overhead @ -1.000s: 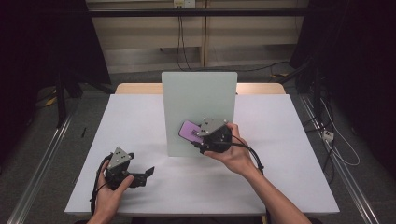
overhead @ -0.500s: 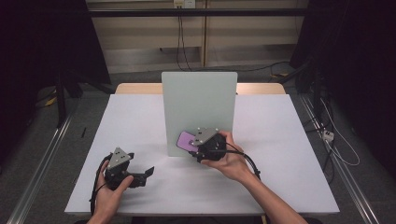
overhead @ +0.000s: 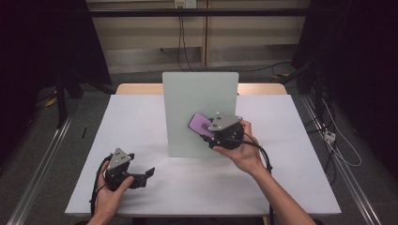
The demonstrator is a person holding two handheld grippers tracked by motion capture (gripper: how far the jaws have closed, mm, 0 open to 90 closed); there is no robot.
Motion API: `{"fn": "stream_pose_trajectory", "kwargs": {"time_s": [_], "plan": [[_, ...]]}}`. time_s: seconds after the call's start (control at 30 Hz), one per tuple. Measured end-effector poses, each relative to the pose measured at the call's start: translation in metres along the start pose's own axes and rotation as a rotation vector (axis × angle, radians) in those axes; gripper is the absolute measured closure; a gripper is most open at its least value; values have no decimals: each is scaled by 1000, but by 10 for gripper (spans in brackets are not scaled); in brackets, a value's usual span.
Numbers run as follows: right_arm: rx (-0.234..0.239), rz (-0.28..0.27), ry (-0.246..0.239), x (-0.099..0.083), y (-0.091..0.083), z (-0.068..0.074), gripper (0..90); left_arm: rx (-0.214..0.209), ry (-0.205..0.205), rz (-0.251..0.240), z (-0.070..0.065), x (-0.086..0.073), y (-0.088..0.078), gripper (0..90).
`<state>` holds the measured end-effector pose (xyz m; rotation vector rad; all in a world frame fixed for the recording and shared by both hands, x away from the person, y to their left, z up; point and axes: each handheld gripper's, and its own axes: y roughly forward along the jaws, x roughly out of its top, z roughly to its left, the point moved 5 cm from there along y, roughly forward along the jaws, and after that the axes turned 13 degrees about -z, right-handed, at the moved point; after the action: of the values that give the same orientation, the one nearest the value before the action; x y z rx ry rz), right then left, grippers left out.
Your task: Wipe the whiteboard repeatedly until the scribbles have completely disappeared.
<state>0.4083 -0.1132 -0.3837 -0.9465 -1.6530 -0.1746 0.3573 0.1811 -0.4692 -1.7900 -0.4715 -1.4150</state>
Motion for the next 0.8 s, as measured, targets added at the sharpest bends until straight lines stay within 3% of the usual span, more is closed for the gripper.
{"fn": "stream_pose_trajectory", "kwargs": {"time_s": [0.2,0.3,0.47,0.8], "plan": [[-81,-44,28,6,-21,-23,417,0,3,5,0,0,0,55],[-90,-48,30,4,-23,-25,417,1,3,5,0,0,0,55],[-84,-34,13,2,-18,-19,416,-3,8,2,0,0,1,55],[-4,32,-26,-13,3,12,417,-5,11,7,-1,0,2,55]]}}
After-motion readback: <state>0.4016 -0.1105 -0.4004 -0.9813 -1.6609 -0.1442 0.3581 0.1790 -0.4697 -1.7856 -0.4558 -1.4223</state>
